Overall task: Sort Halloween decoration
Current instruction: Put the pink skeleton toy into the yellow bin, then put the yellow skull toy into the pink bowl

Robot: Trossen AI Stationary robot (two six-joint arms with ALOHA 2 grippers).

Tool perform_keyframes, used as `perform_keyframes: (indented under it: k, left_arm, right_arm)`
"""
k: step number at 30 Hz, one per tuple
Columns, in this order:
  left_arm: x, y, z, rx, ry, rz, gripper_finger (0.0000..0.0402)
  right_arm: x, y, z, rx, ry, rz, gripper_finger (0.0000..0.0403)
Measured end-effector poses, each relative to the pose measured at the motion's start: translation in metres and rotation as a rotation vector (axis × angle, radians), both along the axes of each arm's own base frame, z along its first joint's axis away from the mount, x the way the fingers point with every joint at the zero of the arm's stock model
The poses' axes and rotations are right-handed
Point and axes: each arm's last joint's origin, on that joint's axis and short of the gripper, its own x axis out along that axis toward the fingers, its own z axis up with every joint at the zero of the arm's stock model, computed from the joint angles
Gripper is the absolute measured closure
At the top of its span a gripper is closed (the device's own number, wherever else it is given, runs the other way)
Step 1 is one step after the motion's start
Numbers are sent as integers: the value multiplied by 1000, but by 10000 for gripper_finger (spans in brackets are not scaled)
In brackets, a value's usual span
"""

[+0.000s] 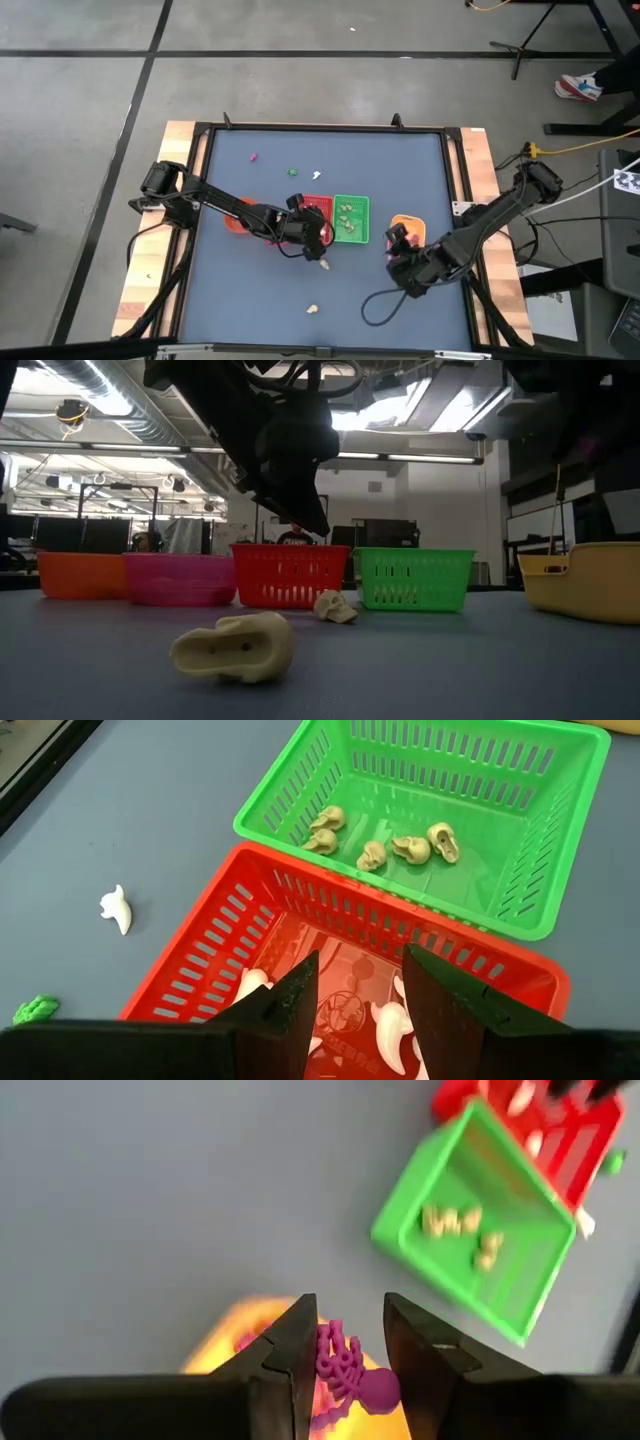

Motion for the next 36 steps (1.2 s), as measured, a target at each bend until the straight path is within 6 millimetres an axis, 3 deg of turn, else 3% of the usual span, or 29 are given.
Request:
perform_keyframes:
  k: [7, 17, 29, 36]
  left_arm:
    - [0, 0, 0, 0, 0, 0, 271]
    - [0, 0, 0, 0, 0, 1, 271]
    - [0, 0, 0, 0, 0, 0, 271]
    - [0, 0, 0, 0, 0, 0, 271]
  right_arm:
    - [-14, -11, -4, -105, 151, -5, 292]
    - [-16, -11, -5, -75, 179, -46, 290]
    - [-16, -12, -4, -77, 166, -70, 187]
    - [-16, -12, -4, -77, 166, -70, 161]
